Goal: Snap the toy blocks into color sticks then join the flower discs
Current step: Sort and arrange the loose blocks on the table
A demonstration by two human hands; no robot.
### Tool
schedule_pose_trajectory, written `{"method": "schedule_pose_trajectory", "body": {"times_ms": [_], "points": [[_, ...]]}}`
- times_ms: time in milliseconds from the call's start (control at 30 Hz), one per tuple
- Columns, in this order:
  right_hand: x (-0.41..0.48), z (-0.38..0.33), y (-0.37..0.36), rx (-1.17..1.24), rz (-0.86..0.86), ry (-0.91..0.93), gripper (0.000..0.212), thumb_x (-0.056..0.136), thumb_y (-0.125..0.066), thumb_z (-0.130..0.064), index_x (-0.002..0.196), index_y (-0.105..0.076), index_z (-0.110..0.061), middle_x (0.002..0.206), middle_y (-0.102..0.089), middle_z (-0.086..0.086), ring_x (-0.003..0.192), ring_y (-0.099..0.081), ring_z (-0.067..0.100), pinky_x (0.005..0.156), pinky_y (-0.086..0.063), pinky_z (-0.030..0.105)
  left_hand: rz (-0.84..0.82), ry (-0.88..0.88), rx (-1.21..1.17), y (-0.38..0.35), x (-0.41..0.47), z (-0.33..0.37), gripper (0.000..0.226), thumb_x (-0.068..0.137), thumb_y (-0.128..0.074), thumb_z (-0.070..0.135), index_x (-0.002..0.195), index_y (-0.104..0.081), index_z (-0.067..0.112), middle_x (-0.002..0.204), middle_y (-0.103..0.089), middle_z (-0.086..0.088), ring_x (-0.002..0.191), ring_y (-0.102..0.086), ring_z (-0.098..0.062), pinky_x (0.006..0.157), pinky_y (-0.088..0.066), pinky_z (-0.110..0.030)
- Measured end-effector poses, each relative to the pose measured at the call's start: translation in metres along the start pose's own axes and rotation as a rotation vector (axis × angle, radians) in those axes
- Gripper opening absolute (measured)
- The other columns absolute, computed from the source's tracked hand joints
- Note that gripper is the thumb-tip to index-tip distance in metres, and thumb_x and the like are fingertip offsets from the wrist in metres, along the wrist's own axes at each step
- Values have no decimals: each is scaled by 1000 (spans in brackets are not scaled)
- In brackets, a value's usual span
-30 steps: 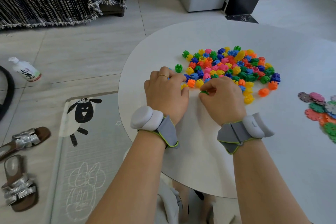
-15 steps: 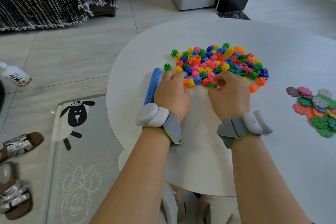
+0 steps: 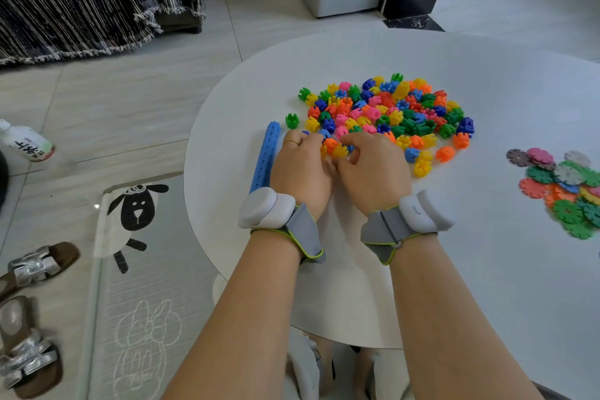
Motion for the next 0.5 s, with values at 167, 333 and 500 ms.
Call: {"method": "schedule_pose_trajectory", "body": {"times_ms": [167,333,500], "points": [[-4,2,7,59,81,1,26,84,-62,-19,110,-63,-19,111,-58,5,102,-55,21,75,-38,26,18,-12,31,-1,2,0,22,91,-51,14,112,-58,13,116,-53,-9,95,-53,-25,73,-38,-27],[-9,9,23,343,160,-21,18,79,-70,-15,92,-58,-18,90,-63,-3,79,-66,19,72,-51,30,56,-50,-42,8,-1,6,17,90,-55,19,107,-56,16,100,-63,-3,88,-57,-22,67,-39,-29],[-19,19,32,729,91,-99,17,78,-75,-6,87,-61,-7,75,-64,7,59,-69,19,62,-60,40,69,-115,-65,8,-5,15,17,86,-61,20,103,-61,20,98,-61,-1,88,-56,-20,70,-44,-29]]}}
Point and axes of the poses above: each hand's wrist, its own x-axis towards the middle knuckle, its own y-axis out of the back of the hand, z = x × y, the point moved 7 cm from there along x, towards the middle knuckle
